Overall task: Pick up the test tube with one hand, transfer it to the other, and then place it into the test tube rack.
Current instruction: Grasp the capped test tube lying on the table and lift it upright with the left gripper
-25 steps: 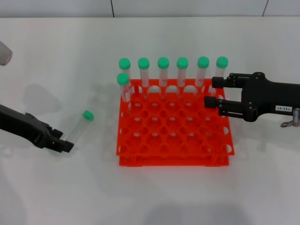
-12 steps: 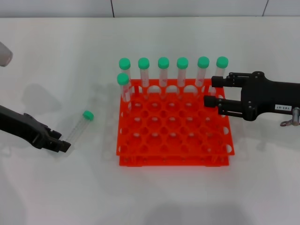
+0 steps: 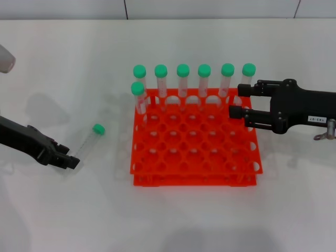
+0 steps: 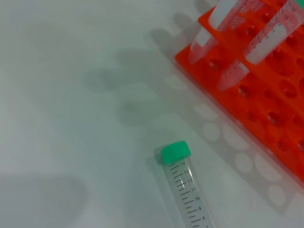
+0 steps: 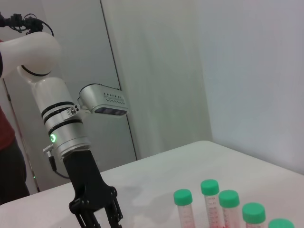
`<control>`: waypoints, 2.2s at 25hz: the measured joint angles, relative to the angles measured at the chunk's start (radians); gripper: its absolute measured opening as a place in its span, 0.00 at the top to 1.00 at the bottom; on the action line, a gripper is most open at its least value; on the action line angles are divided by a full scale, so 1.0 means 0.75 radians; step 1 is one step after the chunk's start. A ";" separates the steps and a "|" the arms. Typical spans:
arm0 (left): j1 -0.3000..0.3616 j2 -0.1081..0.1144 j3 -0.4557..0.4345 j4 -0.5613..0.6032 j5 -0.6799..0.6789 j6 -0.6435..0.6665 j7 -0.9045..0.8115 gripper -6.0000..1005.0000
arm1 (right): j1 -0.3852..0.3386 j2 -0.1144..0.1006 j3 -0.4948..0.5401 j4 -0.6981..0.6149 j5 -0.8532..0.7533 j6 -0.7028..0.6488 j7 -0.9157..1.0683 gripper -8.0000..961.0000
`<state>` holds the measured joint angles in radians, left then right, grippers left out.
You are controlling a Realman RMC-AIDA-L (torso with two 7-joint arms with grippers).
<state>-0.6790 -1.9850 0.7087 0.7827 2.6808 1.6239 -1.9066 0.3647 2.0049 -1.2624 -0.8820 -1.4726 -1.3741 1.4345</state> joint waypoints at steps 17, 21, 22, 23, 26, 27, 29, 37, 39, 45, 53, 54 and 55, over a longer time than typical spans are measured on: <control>-0.001 -0.012 0.021 -0.010 -0.003 -0.012 0.014 0.54 | 0.000 0.000 0.000 0.000 0.000 0.004 0.000 0.40; 0.000 -0.012 0.031 -0.012 -0.003 -0.012 0.014 0.57 | 0.000 0.000 0.000 0.000 0.000 0.004 0.000 0.40; 0.001 -0.012 0.035 -0.012 -0.003 -0.012 0.014 0.58 | 0.000 0.000 0.000 0.000 0.000 0.004 0.000 0.40; 0.001 -0.012 0.035 -0.012 -0.003 -0.012 0.014 0.59 | 0.000 0.000 0.000 0.000 0.000 0.004 0.000 0.40; 0.003 -0.014 0.048 -0.013 -0.004 -0.012 0.014 0.60 | 0.000 0.000 0.000 -0.002 0.000 0.004 0.000 0.40; 0.003 -0.014 0.048 -0.013 -0.005 -0.012 0.014 0.60 | 0.000 0.000 0.000 -0.003 0.000 0.005 0.000 0.40; 0.004 -0.014 0.048 -0.013 -0.006 -0.014 0.014 0.60 | 0.000 0.000 0.000 -0.003 0.000 0.005 0.000 0.40; 0.005 -0.013 0.049 -0.013 -0.005 -0.027 0.014 0.66 | 0.000 0.000 0.000 -0.002 0.000 0.012 0.000 0.40; 0.004 -0.012 0.049 -0.013 -0.005 -0.033 0.014 0.68 | 0.000 0.000 0.000 -0.001 0.000 0.015 0.000 0.40; 0.003 -0.012 0.049 -0.013 -0.004 -0.046 0.013 0.71 | 0.000 0.000 0.000 -0.003 0.000 0.017 0.000 0.40; 0.004 -0.012 0.049 -0.015 -0.003 -0.048 0.014 0.73 | 0.000 0.000 0.000 -0.008 0.001 0.018 0.000 0.40; 0.004 -0.012 0.049 -0.015 -0.003 -0.048 0.014 0.73 | 0.000 0.000 0.000 -0.009 0.001 0.018 0.000 0.40; 0.004 -0.012 0.049 -0.015 -0.003 -0.048 0.014 0.73 | 0.000 0.000 0.000 -0.009 0.001 0.018 0.000 0.40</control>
<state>-0.6760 -1.9937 0.7456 0.7716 2.6783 1.5876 -1.8959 0.3650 2.0049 -1.2624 -0.8891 -1.4718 -1.3605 1.4342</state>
